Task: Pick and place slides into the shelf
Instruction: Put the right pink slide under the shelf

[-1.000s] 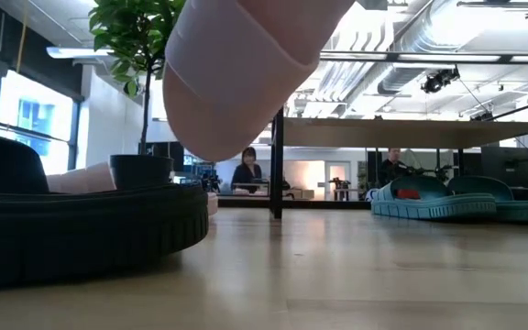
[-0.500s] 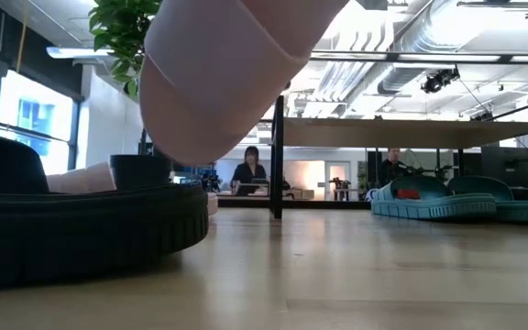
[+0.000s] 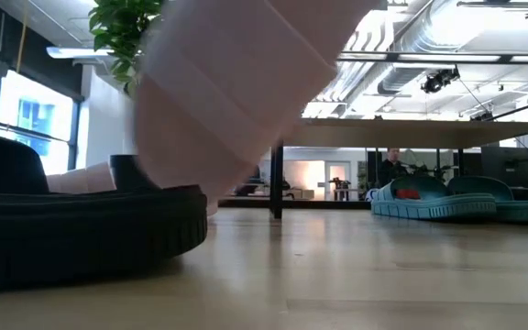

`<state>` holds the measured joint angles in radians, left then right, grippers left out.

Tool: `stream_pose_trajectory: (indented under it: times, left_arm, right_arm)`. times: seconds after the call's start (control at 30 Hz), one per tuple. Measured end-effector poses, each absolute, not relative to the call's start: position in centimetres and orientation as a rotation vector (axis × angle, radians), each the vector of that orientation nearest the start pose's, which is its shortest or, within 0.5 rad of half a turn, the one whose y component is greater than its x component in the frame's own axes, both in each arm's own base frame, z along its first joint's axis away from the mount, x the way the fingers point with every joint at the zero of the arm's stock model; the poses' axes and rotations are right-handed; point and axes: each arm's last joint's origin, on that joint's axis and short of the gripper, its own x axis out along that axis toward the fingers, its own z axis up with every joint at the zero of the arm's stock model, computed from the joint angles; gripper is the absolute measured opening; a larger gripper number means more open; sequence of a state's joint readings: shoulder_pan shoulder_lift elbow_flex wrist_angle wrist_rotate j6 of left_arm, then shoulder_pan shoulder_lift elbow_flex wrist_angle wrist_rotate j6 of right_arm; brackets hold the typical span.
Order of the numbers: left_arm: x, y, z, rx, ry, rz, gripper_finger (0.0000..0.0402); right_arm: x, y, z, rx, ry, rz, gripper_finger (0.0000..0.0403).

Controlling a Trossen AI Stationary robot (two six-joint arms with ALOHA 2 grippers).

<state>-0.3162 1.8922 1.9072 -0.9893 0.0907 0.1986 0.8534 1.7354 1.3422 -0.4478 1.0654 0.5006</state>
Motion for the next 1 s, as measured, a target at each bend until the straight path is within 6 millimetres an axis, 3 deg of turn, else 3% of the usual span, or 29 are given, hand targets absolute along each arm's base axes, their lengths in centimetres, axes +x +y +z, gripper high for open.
stream_pose_trajectory:
  times: [0.27,0.6,0.77,1.0]
  left_arm:
    - [36.2,-13.0,33.0,0.418,1.116,-0.296,0.0220]
    - [34.2,-16.3,33.9,0.656,1.036,-0.097,0.0186]
    - [32.6,-17.7,34.2,0.719,1.019,-0.002,0.0179]
    - [31.2,-19.4,34.5,0.756,0.936,0.158,0.0179]
  right_arm:
    - [20.8,26.6,27.5,-0.124,0.324,-0.385,0.0020]
    - [14.7,28.8,28.1,-0.121,0.081,-0.355,0.0020]
    - [13.3,29.2,28.2,-0.162,0.025,-0.337,0.0020]
    - [13.4,29.0,28.1,-0.223,0.038,-0.340,0.0018]
